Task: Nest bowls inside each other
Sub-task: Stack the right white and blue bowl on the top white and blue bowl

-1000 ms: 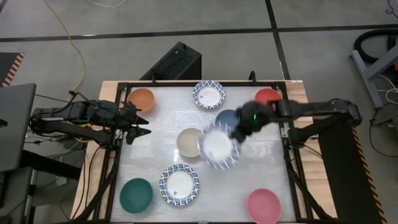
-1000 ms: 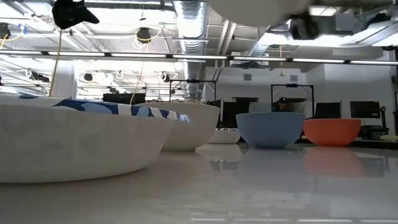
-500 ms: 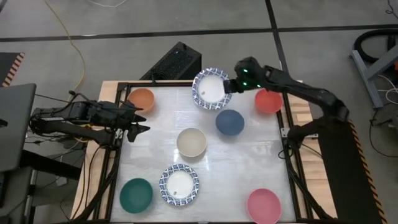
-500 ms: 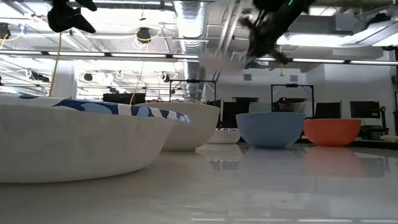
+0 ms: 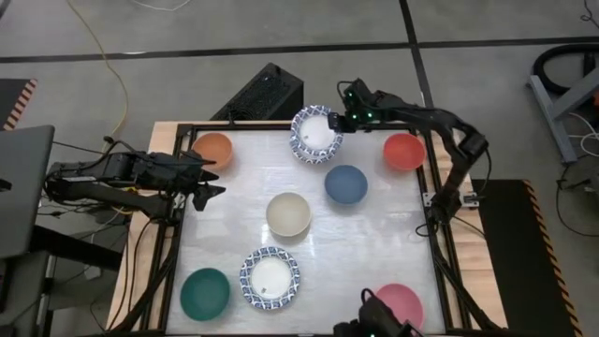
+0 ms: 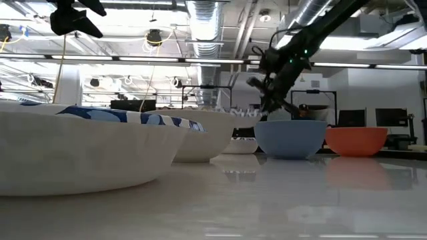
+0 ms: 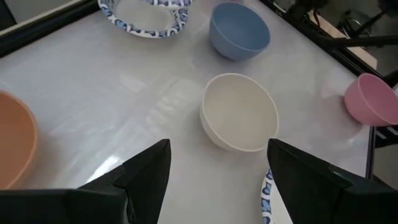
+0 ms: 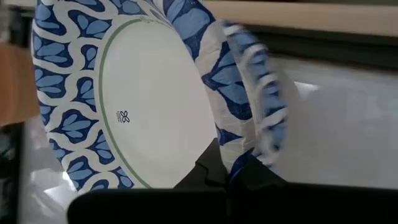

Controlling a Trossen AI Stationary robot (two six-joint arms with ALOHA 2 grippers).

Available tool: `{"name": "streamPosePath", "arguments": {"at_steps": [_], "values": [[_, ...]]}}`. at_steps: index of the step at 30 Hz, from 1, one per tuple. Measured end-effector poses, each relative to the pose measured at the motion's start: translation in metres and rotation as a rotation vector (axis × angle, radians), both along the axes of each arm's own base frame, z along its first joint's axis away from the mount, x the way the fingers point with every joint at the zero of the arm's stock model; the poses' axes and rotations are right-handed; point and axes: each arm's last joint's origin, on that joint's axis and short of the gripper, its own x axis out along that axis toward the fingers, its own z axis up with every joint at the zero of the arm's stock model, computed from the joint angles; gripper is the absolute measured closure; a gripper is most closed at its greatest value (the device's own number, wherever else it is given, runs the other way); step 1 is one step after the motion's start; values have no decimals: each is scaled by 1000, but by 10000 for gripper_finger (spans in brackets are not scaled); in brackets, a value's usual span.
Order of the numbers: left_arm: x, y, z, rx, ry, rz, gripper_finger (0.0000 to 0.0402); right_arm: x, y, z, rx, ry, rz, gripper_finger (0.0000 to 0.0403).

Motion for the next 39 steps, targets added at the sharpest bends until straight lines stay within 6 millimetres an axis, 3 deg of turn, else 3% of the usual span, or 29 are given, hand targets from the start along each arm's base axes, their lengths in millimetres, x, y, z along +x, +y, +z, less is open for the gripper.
{"name": "streamPosePath", "arguments": {"at_steps": [12, 17, 27, 35, 39], "values": [[0, 1, 0, 24, 0, 42, 145, 14, -8, -38, 57, 32, 44, 387], [0, 1, 0, 16, -2, 46, 145, 14, -13, -38, 24, 14, 34, 376], [0, 1, 0, 28, 2, 36, 145, 8, -14, -34, 45, 16, 37, 300], [0, 3, 0, 65, 5, 66, 145, 5, -16, -35, 51, 13, 43, 216], [0, 2, 0, 43, 3, 46, 145, -1, -17, -23, 47, -6, 59, 193]]}}
